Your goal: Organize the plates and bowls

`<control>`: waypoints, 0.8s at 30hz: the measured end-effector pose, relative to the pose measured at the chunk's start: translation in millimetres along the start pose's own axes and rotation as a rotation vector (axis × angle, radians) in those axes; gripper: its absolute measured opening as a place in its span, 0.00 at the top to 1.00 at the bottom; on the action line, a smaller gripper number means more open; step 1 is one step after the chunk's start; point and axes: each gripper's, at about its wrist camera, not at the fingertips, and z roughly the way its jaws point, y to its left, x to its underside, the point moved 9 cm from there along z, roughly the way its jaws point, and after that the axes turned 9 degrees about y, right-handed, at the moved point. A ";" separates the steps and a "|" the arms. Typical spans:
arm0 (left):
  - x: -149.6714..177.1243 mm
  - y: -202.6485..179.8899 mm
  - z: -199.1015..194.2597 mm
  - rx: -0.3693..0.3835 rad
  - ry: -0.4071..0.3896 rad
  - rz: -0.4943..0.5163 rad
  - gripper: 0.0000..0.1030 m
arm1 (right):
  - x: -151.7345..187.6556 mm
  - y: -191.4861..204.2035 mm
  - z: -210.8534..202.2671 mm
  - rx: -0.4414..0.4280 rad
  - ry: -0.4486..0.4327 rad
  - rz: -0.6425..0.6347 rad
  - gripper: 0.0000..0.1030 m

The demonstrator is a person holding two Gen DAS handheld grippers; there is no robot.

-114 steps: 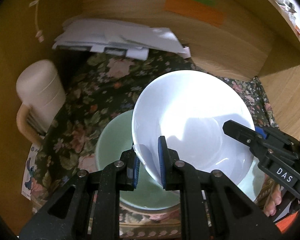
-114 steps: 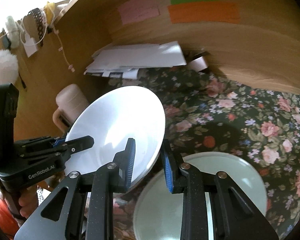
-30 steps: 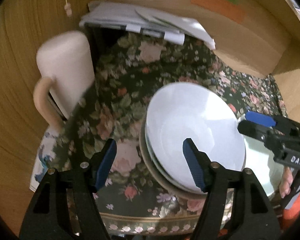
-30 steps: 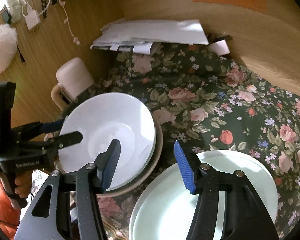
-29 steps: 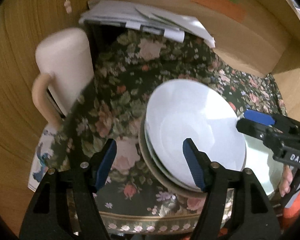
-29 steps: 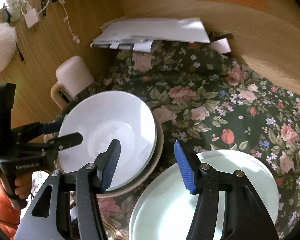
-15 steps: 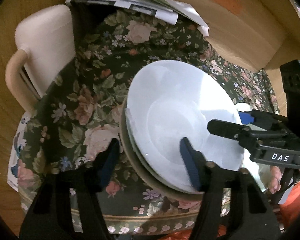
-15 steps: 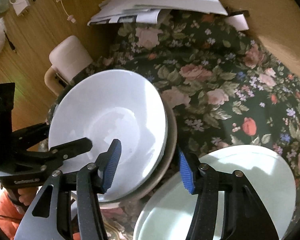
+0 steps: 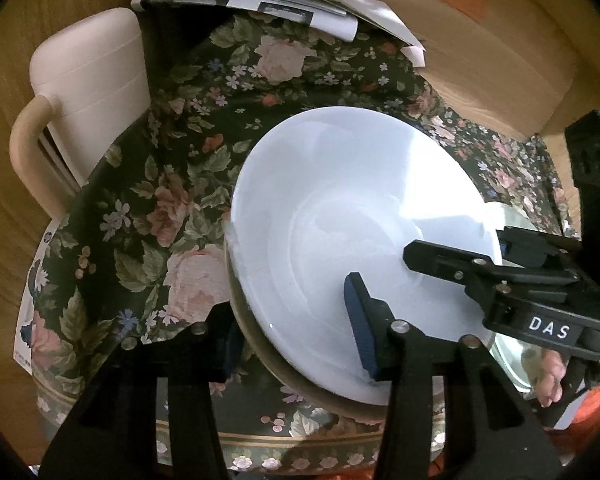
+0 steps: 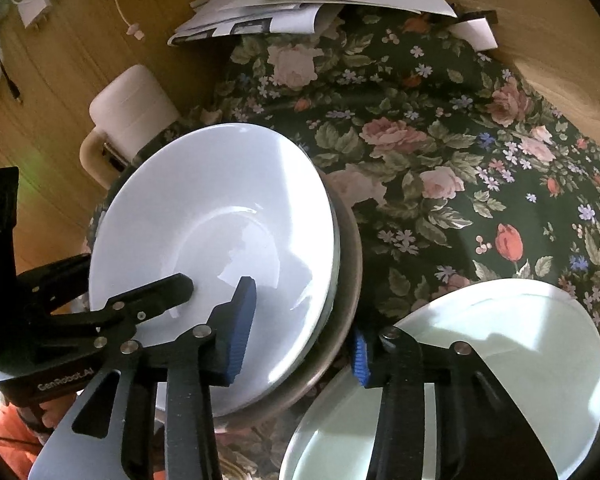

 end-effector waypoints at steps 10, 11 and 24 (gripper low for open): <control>-3.8 -0.3 -7.1 -0.016 -0.034 -0.036 0.55 | -0.6 -3.8 -13.1 -0.022 -0.034 0.028 0.68; -4.5 -0.7 -8.6 -0.018 -0.038 -0.037 0.55 | -1.0 -3.6 -14.6 -0.024 -0.040 0.030 0.68; -17.4 -24.0 -38.7 0.001 -0.118 -0.018 0.55 | -7.0 -4.8 -55.0 -0.010 -0.152 0.043 0.69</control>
